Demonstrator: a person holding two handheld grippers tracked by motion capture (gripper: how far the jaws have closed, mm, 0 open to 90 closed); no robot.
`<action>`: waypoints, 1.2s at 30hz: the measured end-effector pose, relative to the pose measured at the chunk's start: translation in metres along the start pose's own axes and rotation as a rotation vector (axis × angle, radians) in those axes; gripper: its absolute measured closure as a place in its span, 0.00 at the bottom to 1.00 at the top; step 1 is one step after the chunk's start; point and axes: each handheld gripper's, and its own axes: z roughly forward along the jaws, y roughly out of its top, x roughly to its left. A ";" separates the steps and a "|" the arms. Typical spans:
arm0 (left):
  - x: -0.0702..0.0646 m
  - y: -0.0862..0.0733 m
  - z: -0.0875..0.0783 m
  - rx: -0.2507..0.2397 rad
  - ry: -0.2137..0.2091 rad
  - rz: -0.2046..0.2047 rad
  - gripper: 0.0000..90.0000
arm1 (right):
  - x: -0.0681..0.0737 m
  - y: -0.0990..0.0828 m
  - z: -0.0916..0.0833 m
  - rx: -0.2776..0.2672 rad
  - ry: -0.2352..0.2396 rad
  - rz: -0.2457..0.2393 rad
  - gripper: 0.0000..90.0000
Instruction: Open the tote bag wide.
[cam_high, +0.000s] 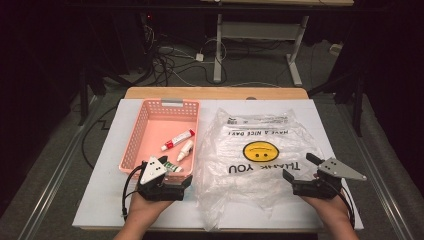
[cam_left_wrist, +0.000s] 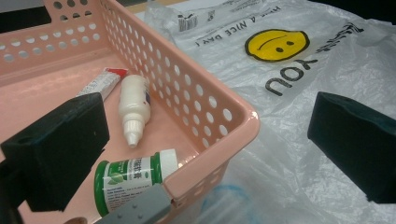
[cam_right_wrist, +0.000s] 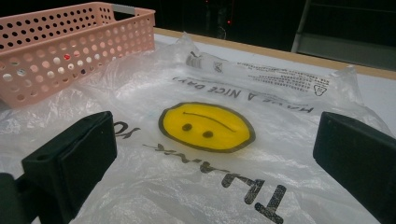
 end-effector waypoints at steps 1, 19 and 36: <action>0.001 0.000 0.000 -0.002 -0.001 -0.003 0.00 | 0.000 0.000 0.000 0.000 -0.001 -0.001 0.01; 0.002 0.001 -0.003 -0.007 -0.008 -0.016 0.00 | 0.003 0.003 -0.001 0.000 0.004 -0.026 0.01; 0.002 0.005 -0.001 0.025 0.017 -0.002 0.00 | -0.017 0.004 -0.016 0.040 -0.066 -0.026 0.08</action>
